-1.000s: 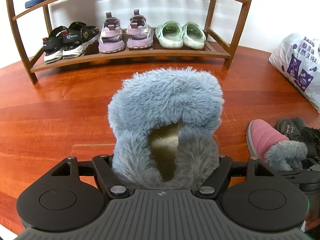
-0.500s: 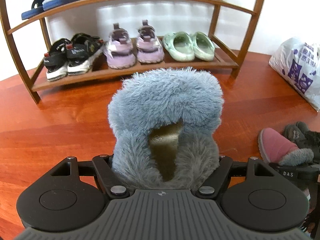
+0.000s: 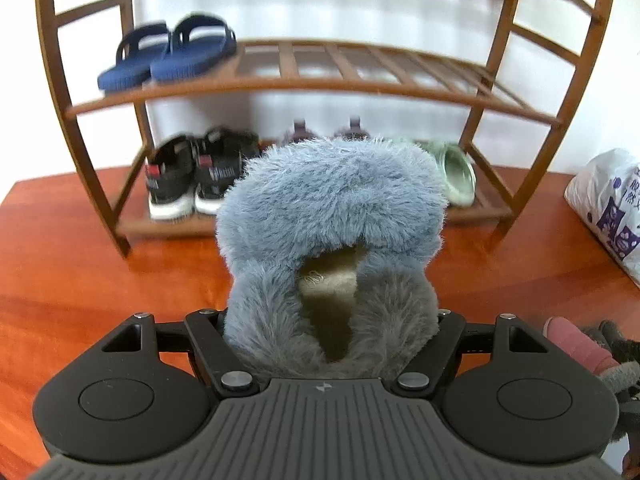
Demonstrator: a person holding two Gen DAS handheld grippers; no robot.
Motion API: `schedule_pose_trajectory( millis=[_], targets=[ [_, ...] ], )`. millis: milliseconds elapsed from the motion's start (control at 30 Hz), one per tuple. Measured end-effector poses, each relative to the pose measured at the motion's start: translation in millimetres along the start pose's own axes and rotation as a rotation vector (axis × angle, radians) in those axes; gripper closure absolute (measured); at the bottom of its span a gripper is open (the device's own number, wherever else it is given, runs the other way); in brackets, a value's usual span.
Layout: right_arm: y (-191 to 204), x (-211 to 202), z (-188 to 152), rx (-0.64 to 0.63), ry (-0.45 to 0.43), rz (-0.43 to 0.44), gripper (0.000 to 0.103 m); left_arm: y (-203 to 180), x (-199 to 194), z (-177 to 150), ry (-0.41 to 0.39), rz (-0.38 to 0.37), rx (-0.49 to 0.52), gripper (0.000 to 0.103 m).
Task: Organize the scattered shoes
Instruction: 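Lift both pink boots and carry them up toward the upper shelf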
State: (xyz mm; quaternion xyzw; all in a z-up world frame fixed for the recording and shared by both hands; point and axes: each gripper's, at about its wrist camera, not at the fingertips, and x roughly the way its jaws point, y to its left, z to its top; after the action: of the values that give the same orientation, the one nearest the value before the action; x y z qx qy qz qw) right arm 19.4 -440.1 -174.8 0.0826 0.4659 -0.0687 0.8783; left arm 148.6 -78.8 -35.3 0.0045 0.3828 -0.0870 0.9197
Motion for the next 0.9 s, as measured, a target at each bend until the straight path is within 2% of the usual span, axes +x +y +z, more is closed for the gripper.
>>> schedule_pose_trajectory(
  millis=[433,667,900],
  targets=[
    [49,-31,9,0.077,-0.063,0.036,0.026,25,14,104,-0.099,-0.014,0.053,0.03],
    [51,-41,25,0.08,-0.081,0.056,0.026,27,48,156,-0.109,0.032,0.019,0.03],
    [47,-39,43,0.068,-0.079,0.055,0.026,27,91,187,-0.098,0.089,-0.018,0.03]
  ],
)
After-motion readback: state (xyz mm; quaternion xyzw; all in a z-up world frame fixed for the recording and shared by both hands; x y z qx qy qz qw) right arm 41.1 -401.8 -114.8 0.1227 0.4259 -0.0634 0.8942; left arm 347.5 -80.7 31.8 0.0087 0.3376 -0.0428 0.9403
